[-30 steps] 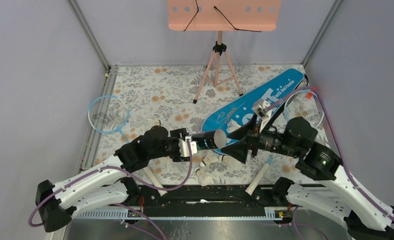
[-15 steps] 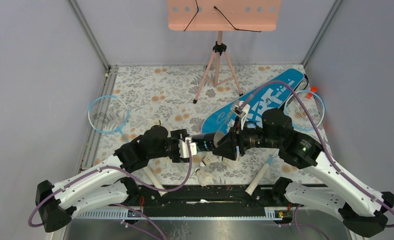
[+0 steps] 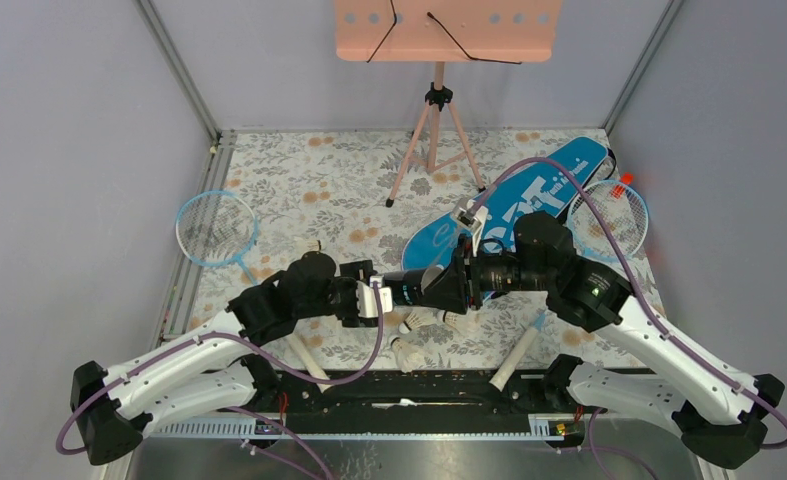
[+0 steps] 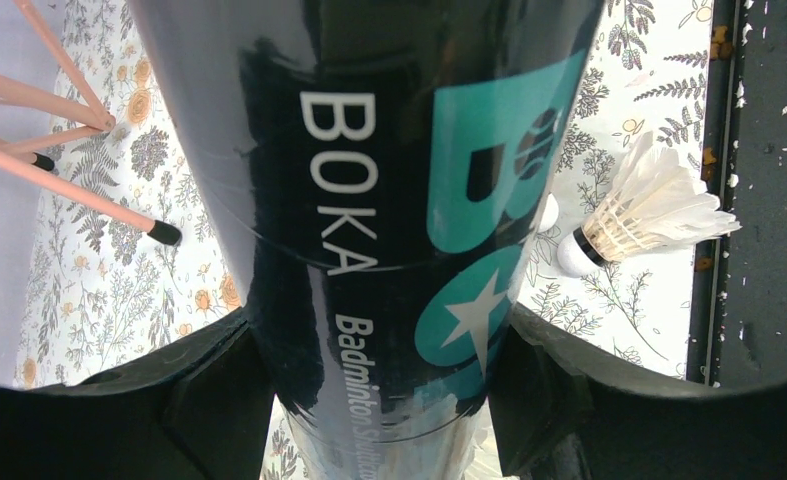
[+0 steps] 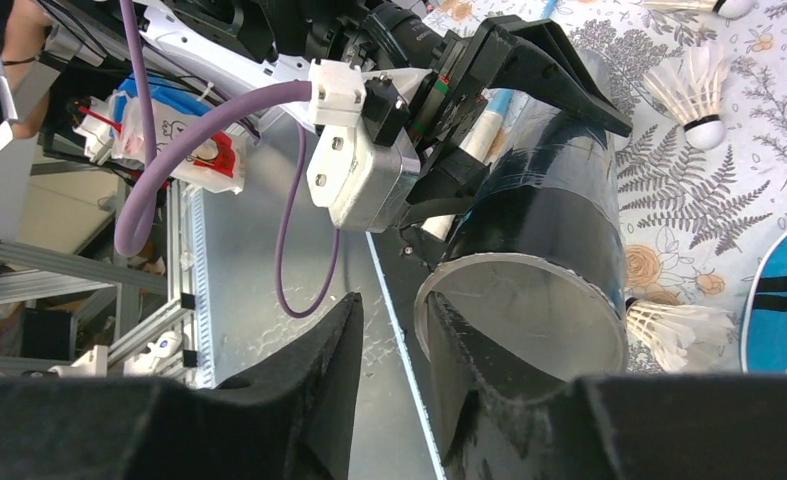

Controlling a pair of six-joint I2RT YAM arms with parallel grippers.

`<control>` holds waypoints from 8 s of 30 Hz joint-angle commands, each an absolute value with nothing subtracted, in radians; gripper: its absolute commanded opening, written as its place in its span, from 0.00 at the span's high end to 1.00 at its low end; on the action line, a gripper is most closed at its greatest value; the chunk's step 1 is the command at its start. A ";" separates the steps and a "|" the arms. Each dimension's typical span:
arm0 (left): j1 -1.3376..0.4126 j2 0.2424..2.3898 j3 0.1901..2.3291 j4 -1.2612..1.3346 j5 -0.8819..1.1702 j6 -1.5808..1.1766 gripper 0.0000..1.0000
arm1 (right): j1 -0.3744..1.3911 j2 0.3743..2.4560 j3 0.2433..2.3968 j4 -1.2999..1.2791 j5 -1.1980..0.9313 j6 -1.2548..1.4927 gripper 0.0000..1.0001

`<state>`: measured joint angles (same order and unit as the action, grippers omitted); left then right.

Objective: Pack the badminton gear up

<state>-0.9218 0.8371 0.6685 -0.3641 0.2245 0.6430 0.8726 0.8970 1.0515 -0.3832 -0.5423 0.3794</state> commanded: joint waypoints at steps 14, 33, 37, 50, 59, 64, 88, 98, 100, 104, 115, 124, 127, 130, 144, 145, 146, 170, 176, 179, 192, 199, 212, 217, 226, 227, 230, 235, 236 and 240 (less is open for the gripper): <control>-0.923 0.779 0.697 -0.212 0.197 0.653 0.75 | 0.874 0.807 1.136 -0.516 -0.459 0.383 1.00; -0.923 0.648 0.648 0.074 -0.108 0.511 0.83 | 0.874 0.633 1.127 -0.699 -0.167 0.373 1.00; -0.922 0.554 0.621 0.220 -0.353 0.368 0.77 | 0.874 0.677 1.060 -0.676 -0.109 0.386 1.00; -0.923 0.248 0.536 0.128 -0.796 0.044 0.75 | 0.925 1.350 1.001 -0.108 -0.328 0.350 1.00; -0.922 0.260 0.597 0.002 -0.992 -0.028 0.77 | 1.105 1.772 1.178 -0.150 0.023 0.228 0.95; -0.923 0.323 0.612 -0.046 -0.979 -0.025 0.78 | 1.142 1.773 1.148 -0.112 0.096 0.194 0.80; -0.922 0.301 0.625 -0.070 -0.895 -0.010 0.78 | 1.233 1.952 1.192 0.298 0.234 -0.106 0.52; -0.923 0.302 0.568 0.047 -0.658 0.139 0.78 | 1.234 1.628 0.951 0.353 0.242 0.084 1.00; -0.923 0.318 0.548 0.072 -0.563 0.182 0.77 | 1.234 1.523 0.914 0.255 0.247 0.150 1.00; -0.922 0.377 0.510 0.078 -0.299 0.346 0.77 | 1.212 1.283 0.898 -0.082 0.198 0.260 1.00; -0.922 0.497 0.486 0.002 0.009 0.573 0.82 | 0.947 0.807 1.049 -0.766 0.033 0.317 1.00; -0.922 0.493 0.453 -0.047 0.133 0.646 0.81 | 0.942 0.812 1.355 -1.013 -0.082 0.244 1.00; -0.922 0.539 0.476 -0.063 0.147 0.649 0.81 | 0.942 0.840 1.402 -0.999 -0.171 0.214 1.00; -0.923 0.577 0.491 -0.075 0.113 0.648 0.81 | 0.942 0.876 1.438 -1.006 -0.237 0.222 1.00; -0.922 0.544 0.457 -0.059 0.209 0.667 0.81 | 0.942 1.058 1.454 -0.933 -0.351 0.215 1.00; -0.923 0.543 0.457 -0.060 0.214 0.667 0.81 | 0.942 1.065 1.457 -0.934 -0.350 0.214 1.00; -0.922 0.543 0.456 -0.061 0.220 0.670 0.81 | 0.942 1.072 1.460 -0.933 -0.346 0.214 1.00; -0.923 0.548 0.463 -0.052 0.258 0.655 0.80 | 0.942 1.163 1.535 -0.904 -0.267 0.236 0.52; -0.923 0.527 0.456 -0.049 0.263 0.650 0.79 | 0.942 1.121 1.526 -0.899 -0.200 0.239 0.04; -0.923 0.517 0.454 -0.048 0.266 0.647 0.79 | 0.943 1.087 1.484 -0.875 -0.170 0.245 0.00; -0.922 0.500 0.453 -0.006 0.262 0.608 0.78 | 0.948 1.189 1.358 -0.662 -0.156 0.299 0.00; -0.922 0.500 0.454 -0.004 0.263 0.593 0.78 | 1.008 1.247 1.328 -0.544 -0.007 0.308 0.00; -0.922 0.477 0.403 0.116 0.028 0.482 0.78 | 1.020 1.038 1.369 -0.499 0.041 0.295 0.00; -0.923 0.462 0.391 0.113 -0.025 0.445 0.78 | 1.019 0.840 1.238 -0.453 0.080 0.339 0.00; -0.923 0.372 0.361 0.211 -0.224 0.236 0.78 | 1.002 0.723 0.877 -0.429 0.214 0.512 0.00; -0.923 0.365 0.354 0.223 -0.269 0.217 0.78 | 0.993 0.747 0.856 -0.420 0.203 0.512 0.00; -0.922 0.353 0.332 0.246 -0.338 0.194 0.78 | 0.978 0.867 0.810 -0.372 0.171 0.492 0.00; -0.922 0.346 0.337 0.242 -0.377 0.099 0.78 | 0.966 1.123 0.805 -0.276 0.157 0.535 0.03; -0.923 0.344 0.336 0.243 -0.395 0.069 0.76 | 0.963 1.167 0.809 -0.256 0.163 0.540 0.05; -0.923 0.335 0.340 0.226 -0.416 0.030 0.76 | 0.957 1.318 0.844 -0.223 0.153 0.536 0.12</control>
<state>-0.9222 0.3553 0.3305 0.1310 -0.3504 0.1135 0.9691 1.2270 0.7990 -0.3157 0.1482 0.5152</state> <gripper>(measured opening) 0.665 0.911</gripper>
